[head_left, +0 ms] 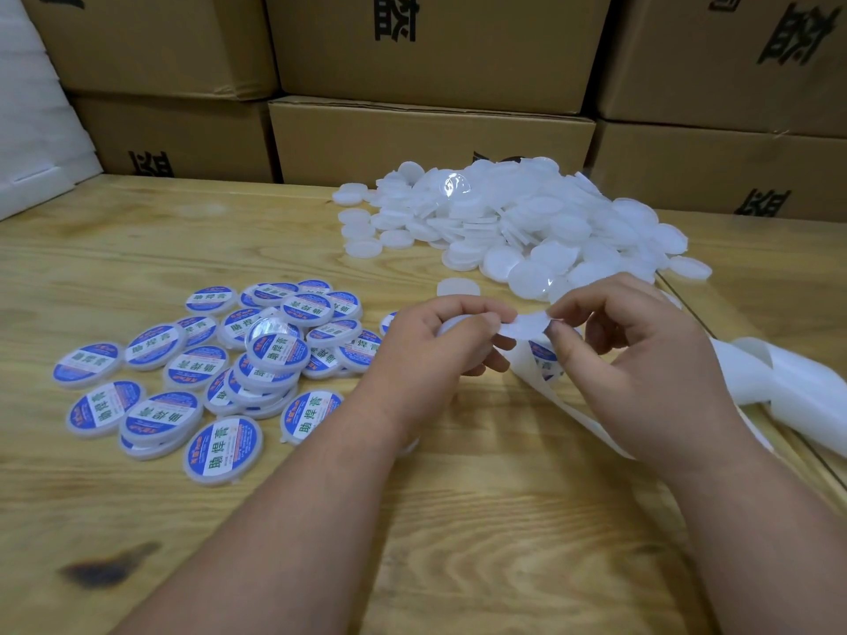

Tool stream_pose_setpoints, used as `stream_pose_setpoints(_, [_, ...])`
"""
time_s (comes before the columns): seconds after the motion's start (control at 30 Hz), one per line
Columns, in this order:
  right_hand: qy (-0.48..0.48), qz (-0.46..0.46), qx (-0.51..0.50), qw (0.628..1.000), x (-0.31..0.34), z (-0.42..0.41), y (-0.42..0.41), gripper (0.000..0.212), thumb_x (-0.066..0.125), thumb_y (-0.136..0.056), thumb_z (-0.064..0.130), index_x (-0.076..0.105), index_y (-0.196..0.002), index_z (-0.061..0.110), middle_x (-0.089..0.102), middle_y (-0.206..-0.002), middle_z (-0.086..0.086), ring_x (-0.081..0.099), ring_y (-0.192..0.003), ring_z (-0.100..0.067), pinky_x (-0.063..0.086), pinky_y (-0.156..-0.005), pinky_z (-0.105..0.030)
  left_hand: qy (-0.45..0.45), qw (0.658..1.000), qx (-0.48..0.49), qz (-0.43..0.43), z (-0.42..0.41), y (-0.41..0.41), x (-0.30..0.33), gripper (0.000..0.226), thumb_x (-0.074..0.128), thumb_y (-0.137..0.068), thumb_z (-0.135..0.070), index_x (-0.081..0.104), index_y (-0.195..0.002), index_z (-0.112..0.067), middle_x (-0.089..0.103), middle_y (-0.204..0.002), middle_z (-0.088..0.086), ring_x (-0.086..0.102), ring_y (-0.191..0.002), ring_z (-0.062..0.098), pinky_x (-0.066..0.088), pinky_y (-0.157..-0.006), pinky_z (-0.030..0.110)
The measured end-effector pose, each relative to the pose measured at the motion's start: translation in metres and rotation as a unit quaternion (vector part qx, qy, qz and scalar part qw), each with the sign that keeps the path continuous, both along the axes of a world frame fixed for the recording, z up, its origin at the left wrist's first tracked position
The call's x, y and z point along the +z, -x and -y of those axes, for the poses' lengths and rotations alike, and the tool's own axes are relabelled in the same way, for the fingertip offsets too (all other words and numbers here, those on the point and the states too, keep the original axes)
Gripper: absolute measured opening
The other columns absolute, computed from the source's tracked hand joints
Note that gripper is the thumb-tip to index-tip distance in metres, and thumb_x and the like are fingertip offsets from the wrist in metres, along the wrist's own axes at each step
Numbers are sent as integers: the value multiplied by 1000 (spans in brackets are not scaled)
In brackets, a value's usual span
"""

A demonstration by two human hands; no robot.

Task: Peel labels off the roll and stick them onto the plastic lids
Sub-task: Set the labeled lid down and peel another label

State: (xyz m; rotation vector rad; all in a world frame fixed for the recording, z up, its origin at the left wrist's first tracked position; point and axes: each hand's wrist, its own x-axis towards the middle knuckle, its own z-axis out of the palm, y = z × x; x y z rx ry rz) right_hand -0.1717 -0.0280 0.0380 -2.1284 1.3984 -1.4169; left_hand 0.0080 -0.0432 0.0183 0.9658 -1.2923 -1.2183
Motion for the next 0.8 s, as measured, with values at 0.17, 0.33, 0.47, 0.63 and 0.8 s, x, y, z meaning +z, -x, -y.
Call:
stream_pose_setpoints(0.17, [6, 19, -1, 1000, 1, -2, -3, 34, 78, -83, 5, 65, -78, 36, 58, -82, 17, 56, -74, -8, 39, -66, -7, -16, 996, -50, -67, -2, 1, 5, 33, 42, -93, -39, 74, -100, -32, 74, -85, 10, 70, -72, 30, 45, -51, 28])
stream_pose_setpoints(0.33, [-51, 169, 18, 984, 2, -1, -5, 9, 74, -82, 21, 72, -79, 29, 70, -75, 6, 62, -64, -4, 50, -59, -17, -40, 981, -88, -170, 1, 0, 3, 51, 30, -86, -23, 50, -133, -26, 71, -94, 28, 67, -73, 41, 36, -46, 28])
stream_pose_setpoints(0.47, [-104, 269, 63, 955, 6, -1, -8, 27, 75, -88, 3, 73, -72, 25, 72, -68, 8, 63, -60, -3, 51, -59, -15, -56, 981, -45, -180, 4, 2, 2, 39, 25, -102, -8, 57, -123, -16, 65, -123, 31, 71, -101, 45, 49, -53, 32])
stream_pose_setpoints(0.63, [-183, 299, 75, 934, 5, -3, -14, 22, 74, -88, 4, 65, -88, 23, 74, -70, 1, 57, -52, -5, 50, -53, -17, -88, 966, -75, -232, 5, 4, 3, 35, 30, -107, -12, 64, -114, -13, 66, -127, 21, 69, -103, 29, 62, -77, 40])
stream_pose_setpoints(0.8, [-223, 270, 52, 935, 3, -3, -15, 33, 75, -87, 10, 52, -101, 26, 78, -77, 0, 57, -53, -5, 48, -53, -16, -114, 951, -115, -263, 4, 4, 4, 34, 30, -105, -16, 61, -116, -10, 65, -128, 29, 61, -124, 42, 54, -97, 51])
